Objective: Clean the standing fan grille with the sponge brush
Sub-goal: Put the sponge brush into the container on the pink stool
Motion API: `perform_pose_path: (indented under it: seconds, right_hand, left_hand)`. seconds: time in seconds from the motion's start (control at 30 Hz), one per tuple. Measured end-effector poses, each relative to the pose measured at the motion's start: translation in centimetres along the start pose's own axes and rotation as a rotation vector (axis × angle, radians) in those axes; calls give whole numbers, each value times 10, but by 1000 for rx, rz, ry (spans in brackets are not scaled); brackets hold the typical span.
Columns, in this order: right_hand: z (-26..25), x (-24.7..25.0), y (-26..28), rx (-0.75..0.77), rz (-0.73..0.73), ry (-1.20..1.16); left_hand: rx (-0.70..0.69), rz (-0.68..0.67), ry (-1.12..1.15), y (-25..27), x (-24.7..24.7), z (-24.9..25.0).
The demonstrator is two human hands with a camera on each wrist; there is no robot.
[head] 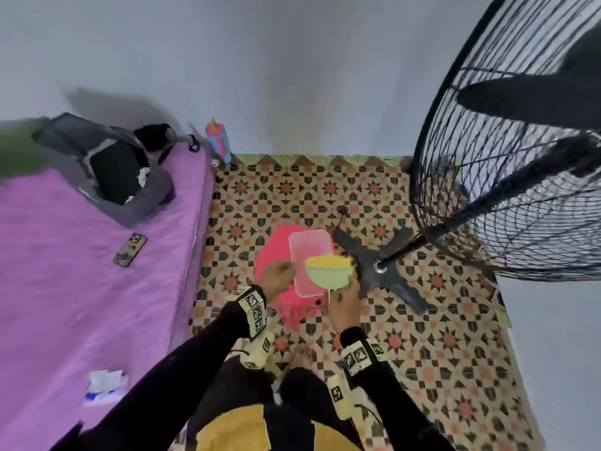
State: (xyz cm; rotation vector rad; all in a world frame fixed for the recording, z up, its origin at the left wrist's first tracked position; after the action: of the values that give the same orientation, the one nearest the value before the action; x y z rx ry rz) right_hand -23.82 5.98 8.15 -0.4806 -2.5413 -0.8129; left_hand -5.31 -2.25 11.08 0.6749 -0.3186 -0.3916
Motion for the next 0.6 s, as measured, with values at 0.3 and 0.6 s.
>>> perform_pose_path:
  seconds: [0.3,0.6]
  right_hand:
    - [41,-98,-134,-9,-113,364]
    - [70,-163,-181,-30,-209,599]
  left_hand:
    - [185,-91,-216,-130,4,-101]
    - [50,-198,-199,-161,-9,-92]
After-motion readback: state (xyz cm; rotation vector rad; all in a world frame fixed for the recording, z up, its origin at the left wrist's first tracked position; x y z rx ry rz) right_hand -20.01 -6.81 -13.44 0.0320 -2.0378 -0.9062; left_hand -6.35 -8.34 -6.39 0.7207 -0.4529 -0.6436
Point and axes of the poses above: each hand's wrist, its own y-axis away from the middle knuckle, its own x-axis out of the back of the hand, z = x × y, the point moved 8 cm from there along -y, towards the middle knuckle, and after that the axes turned 2 degrees about y, right-handed, at the moved point
